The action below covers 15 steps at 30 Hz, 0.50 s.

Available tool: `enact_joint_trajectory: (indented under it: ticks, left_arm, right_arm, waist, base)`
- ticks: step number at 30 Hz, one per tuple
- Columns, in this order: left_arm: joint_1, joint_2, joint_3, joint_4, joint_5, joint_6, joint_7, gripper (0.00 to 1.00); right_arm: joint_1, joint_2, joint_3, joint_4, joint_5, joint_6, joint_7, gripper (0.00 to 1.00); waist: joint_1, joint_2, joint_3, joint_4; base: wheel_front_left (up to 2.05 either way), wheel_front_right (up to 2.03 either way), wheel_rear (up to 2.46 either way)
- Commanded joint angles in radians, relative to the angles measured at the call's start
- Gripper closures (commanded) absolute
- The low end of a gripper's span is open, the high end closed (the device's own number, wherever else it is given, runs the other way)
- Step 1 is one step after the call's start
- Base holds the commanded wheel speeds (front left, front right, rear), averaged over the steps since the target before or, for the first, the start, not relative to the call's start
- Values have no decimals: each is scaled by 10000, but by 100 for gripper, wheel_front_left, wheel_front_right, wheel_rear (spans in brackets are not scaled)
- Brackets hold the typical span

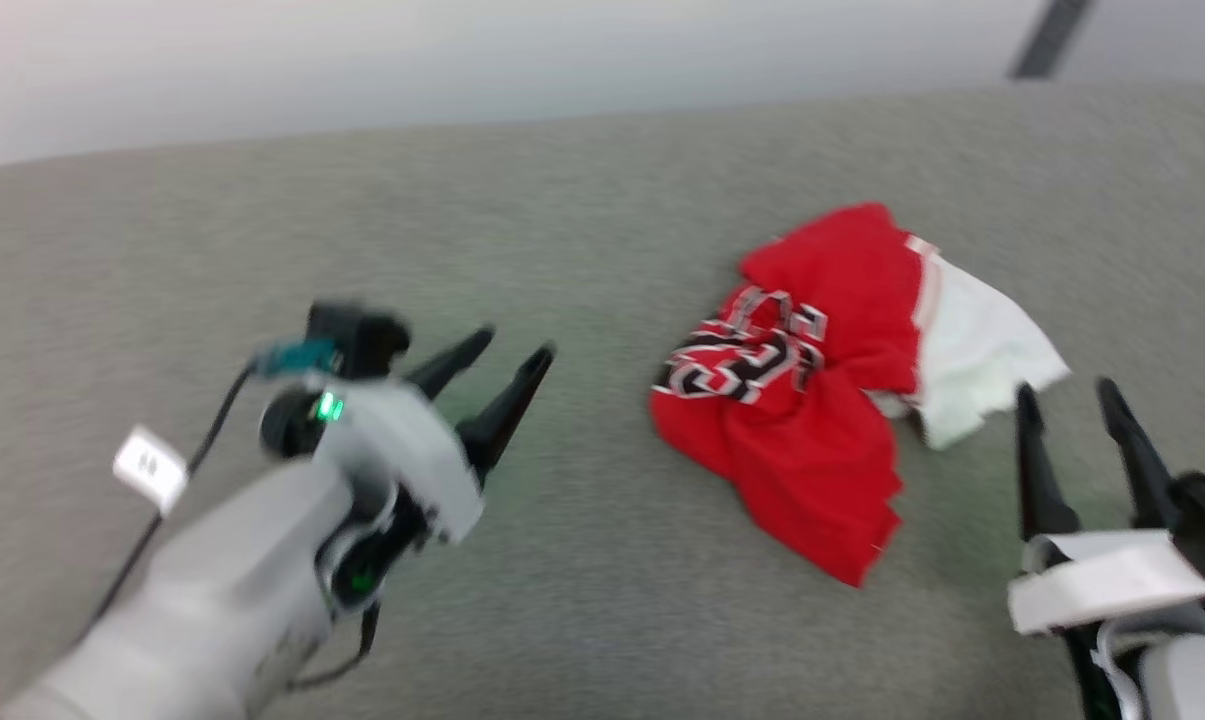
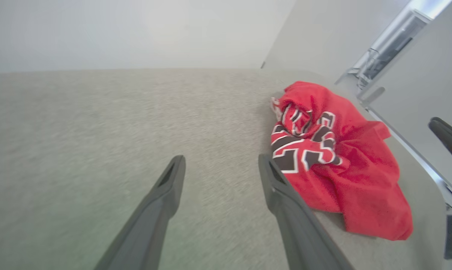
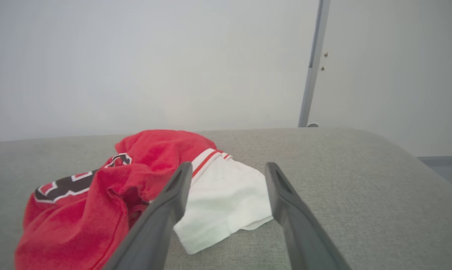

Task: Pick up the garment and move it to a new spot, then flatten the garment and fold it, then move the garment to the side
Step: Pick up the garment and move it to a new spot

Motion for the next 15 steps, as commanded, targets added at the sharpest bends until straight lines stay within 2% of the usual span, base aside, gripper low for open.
enact_joint_trajectory:
  ticks: [1,5,7,12,15]
  left_arm:
    - [397,-15,119,62,-70,19,-159,0]
    - [1635,-57,962,52,-371,17,-379,0]
    - [2241,16,1802,-77,-212,17,-388,0]
    - [3913,-58,3733,-425,848,17,-372,0]
    - [4859,-78,5026,-616,1924,17,-373,0]
  right_arm:
    - [247,-148,-105,60,-38,-14,-6,0]
    - [722,-480,-496,138,-52,-14,-8,0]
    - [956,-610,-688,136,-49,-14,-6,0]
    - [1499,-828,-1019,96,77,-14,-8,0]
    - [1708,-923,-1196,93,141,-14,-8,0]
  waist:
    - [0,0,-1076,1425]
    - [0,0,-1249,2092]
    - [0,0,-1307,2376]
    - [0,0,-1519,2858]
    - [0,0,-1642,2942]
  base:
    - [0,0,0]
    - [0,0,0]
    - [0,0,0]
    - [0,0,0]
    - [0,0,0]
